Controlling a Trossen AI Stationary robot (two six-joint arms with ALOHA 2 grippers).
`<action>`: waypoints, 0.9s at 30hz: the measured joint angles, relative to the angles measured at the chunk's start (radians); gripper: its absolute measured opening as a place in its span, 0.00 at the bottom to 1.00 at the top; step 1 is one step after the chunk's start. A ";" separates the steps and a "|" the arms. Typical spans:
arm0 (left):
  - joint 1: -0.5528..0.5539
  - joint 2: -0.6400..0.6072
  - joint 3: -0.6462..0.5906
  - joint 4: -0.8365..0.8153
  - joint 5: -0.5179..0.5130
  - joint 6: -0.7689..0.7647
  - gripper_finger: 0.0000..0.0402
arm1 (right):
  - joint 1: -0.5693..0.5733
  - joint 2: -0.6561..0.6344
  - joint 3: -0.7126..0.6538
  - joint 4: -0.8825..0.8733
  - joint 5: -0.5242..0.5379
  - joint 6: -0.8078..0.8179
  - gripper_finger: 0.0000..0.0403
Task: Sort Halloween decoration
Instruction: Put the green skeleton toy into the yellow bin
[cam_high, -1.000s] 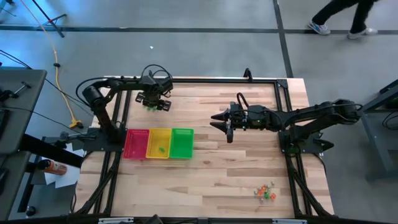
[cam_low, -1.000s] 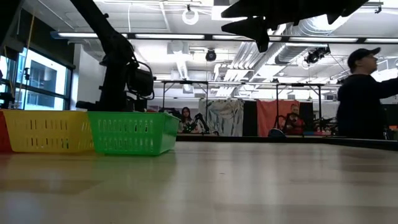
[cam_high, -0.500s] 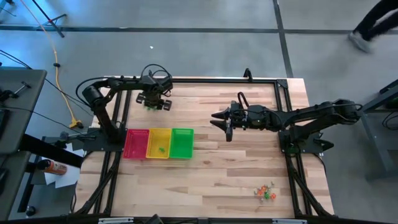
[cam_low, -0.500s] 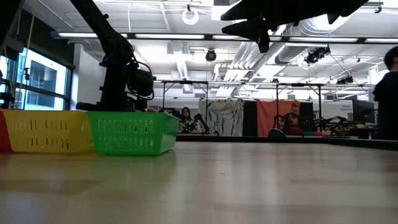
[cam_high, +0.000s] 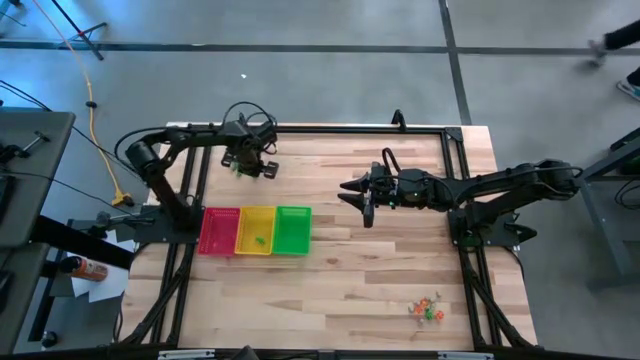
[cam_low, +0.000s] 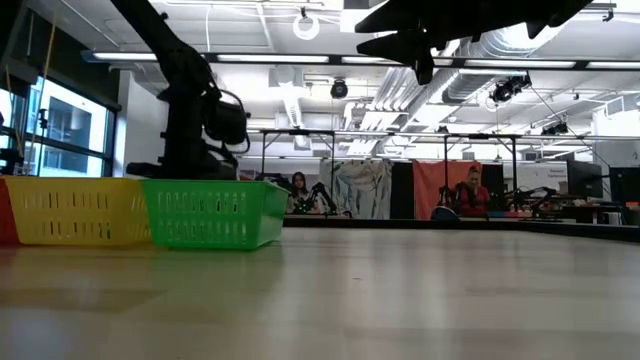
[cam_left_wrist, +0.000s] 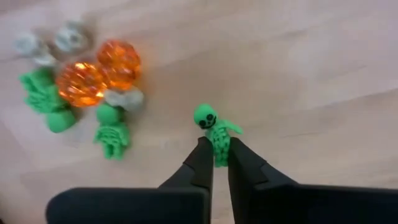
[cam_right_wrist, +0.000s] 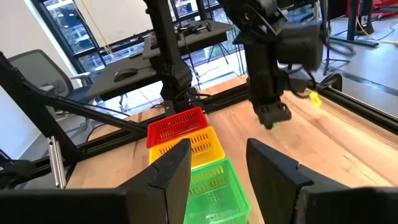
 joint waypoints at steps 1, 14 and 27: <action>0.000 -0.019 0.000 0.000 -0.003 0.015 0.01 | 0.000 0.000 0.000 0.000 0.000 0.000 0.37; -0.096 -0.522 0.002 0.202 0.117 0.216 0.01 | 0.000 0.000 0.000 0.050 -0.002 0.002 0.37; -0.536 -0.765 0.004 0.578 0.100 0.319 0.01 | 0.001 0.000 0.000 0.269 -0.035 0.000 0.37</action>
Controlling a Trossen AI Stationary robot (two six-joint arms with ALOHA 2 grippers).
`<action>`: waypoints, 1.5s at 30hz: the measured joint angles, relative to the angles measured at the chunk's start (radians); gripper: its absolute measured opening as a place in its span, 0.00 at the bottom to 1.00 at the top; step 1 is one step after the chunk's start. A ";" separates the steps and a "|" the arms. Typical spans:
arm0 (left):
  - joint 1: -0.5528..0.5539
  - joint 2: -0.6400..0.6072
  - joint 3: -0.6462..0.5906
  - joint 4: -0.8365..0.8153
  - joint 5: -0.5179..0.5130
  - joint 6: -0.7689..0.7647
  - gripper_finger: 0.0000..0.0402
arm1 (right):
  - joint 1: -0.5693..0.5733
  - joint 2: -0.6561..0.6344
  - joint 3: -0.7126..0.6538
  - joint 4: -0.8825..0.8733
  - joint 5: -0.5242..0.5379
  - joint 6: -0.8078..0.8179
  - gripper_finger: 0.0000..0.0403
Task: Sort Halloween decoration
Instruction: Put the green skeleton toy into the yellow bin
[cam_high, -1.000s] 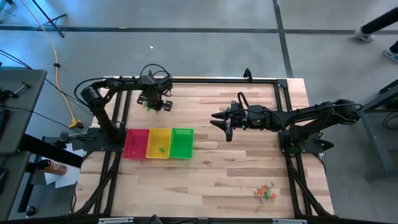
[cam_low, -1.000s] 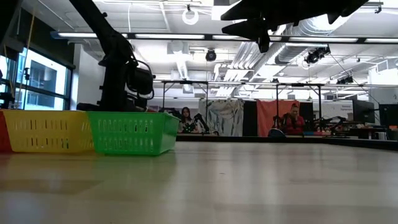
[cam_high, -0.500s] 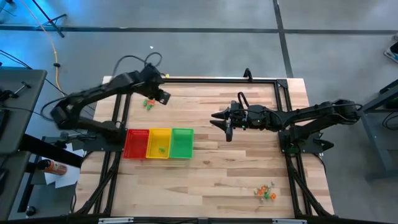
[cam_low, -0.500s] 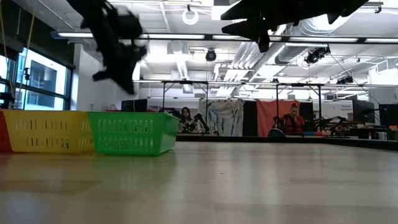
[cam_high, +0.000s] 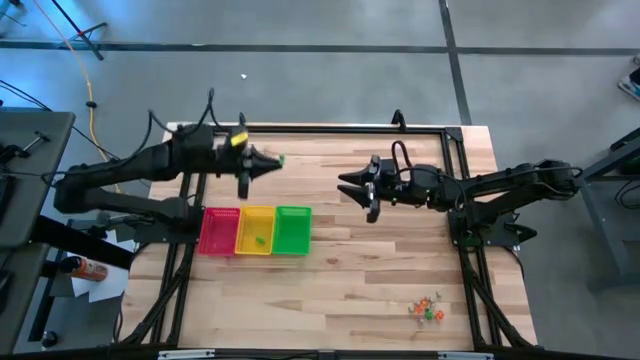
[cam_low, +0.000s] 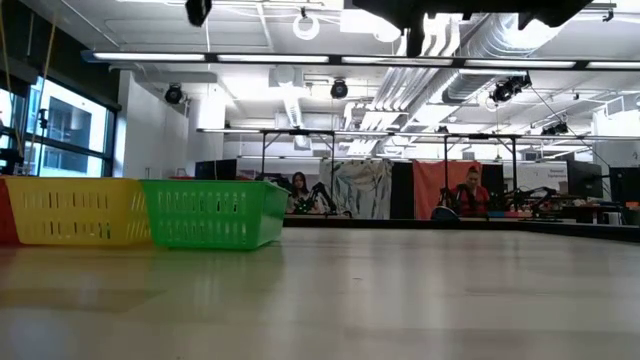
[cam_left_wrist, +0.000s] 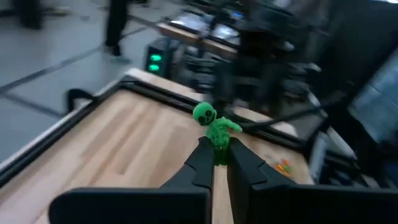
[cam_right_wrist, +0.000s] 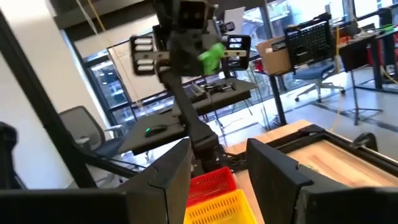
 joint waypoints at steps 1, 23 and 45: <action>-0.031 0.010 0.000 0.013 -0.009 0.013 0.01 | 0.000 0.000 0.000 0.002 -0.011 0.000 0.37; -0.173 0.058 -0.304 0.484 -0.151 0.141 0.01 | 0.000 0.000 0.000 -0.025 -0.032 -0.008 0.37; -0.173 0.058 -0.304 0.483 -0.150 0.123 0.01 | 0.000 0.000 0.000 -0.038 -0.032 -0.001 0.37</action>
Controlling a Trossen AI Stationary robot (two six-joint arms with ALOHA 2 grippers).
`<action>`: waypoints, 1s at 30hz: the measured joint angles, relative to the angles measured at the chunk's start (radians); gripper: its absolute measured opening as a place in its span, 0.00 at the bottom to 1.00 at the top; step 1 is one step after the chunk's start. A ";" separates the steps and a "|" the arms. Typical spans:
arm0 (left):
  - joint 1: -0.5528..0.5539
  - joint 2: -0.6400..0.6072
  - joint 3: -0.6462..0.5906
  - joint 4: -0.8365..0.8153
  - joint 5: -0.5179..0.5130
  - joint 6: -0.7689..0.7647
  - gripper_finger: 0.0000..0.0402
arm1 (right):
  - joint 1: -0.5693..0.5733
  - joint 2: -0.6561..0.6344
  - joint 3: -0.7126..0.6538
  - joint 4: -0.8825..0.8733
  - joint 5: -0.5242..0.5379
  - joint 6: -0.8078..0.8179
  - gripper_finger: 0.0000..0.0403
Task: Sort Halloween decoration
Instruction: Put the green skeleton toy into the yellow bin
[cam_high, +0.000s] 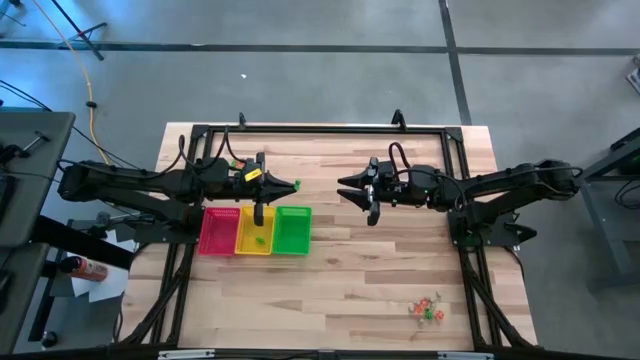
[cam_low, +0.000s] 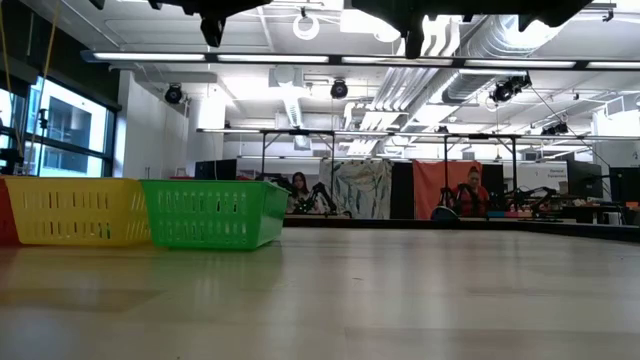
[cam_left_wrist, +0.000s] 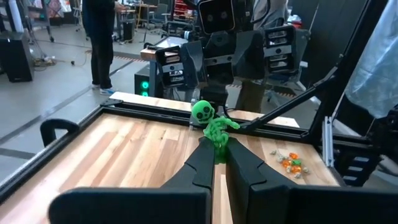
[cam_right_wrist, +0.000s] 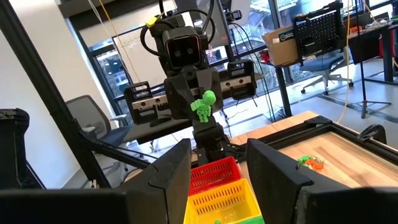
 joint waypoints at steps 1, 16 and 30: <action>0.000 0.000 0.000 -0.004 0.000 -0.024 0.01 | 0.000 0.000 0.000 -0.001 0.000 0.000 0.37; -0.064 -0.100 0.077 -0.944 0.024 -0.613 0.01 | 0.000 0.000 0.000 -0.082 0.011 0.000 0.37; -0.087 0.106 -0.069 -0.970 0.015 -0.854 0.02 | 0.000 0.000 0.001 -0.120 0.039 0.000 0.37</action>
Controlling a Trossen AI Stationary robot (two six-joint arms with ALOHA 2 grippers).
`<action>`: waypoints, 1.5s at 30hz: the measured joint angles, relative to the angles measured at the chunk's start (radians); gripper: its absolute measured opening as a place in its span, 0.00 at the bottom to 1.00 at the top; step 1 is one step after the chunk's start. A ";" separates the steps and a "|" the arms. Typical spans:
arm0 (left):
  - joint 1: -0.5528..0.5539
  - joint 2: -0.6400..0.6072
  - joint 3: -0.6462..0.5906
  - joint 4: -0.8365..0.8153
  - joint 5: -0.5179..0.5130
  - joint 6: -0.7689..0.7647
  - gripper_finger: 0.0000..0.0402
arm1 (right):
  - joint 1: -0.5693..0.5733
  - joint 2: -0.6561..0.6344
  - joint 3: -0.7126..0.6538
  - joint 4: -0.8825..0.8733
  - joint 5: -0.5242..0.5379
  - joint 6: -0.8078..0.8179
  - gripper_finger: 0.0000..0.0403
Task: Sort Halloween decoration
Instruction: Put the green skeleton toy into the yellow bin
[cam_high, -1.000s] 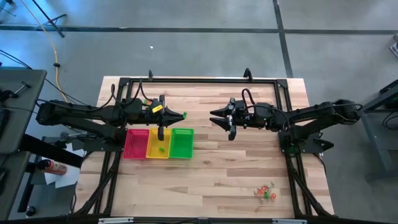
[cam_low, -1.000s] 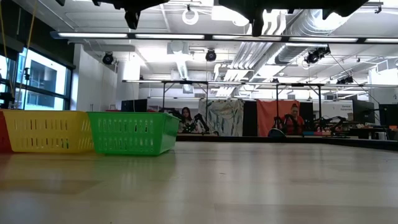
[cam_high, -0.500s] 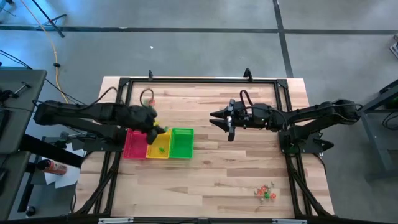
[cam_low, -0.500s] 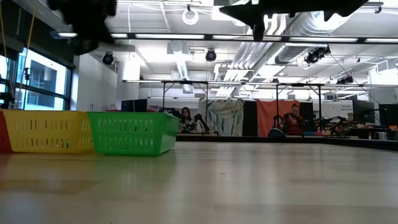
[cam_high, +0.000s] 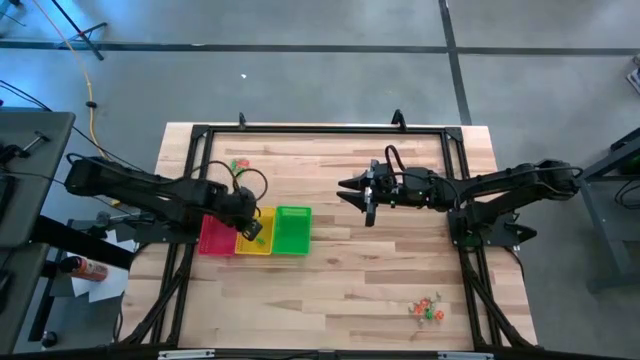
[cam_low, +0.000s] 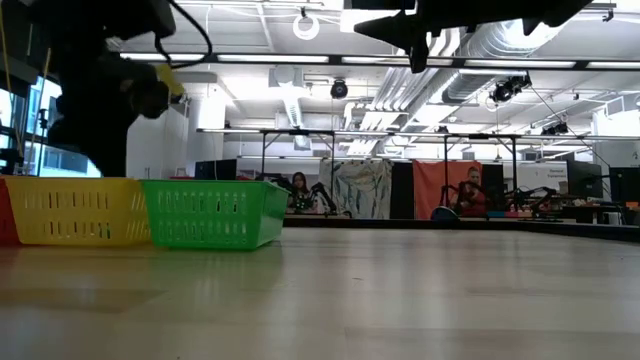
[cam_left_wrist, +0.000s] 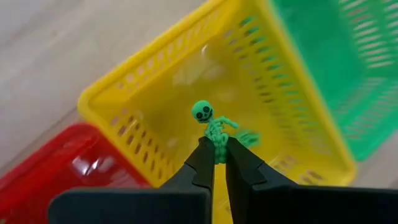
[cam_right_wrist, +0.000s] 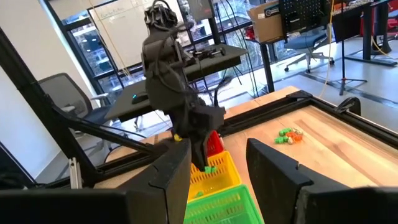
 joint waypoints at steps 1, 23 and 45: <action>0.000 0.016 0.000 -0.003 0.002 0.000 0.02 | 0.000 0.000 0.000 0.000 0.000 0.000 0.37; 0.018 0.048 0.022 0.016 0.091 0.047 0.34 | 0.000 0.000 0.000 -0.020 0.019 0.000 0.37; 0.083 -0.176 0.180 0.810 -0.118 0.812 0.38 | 0.000 0.000 0.027 0.116 -0.056 -0.023 0.37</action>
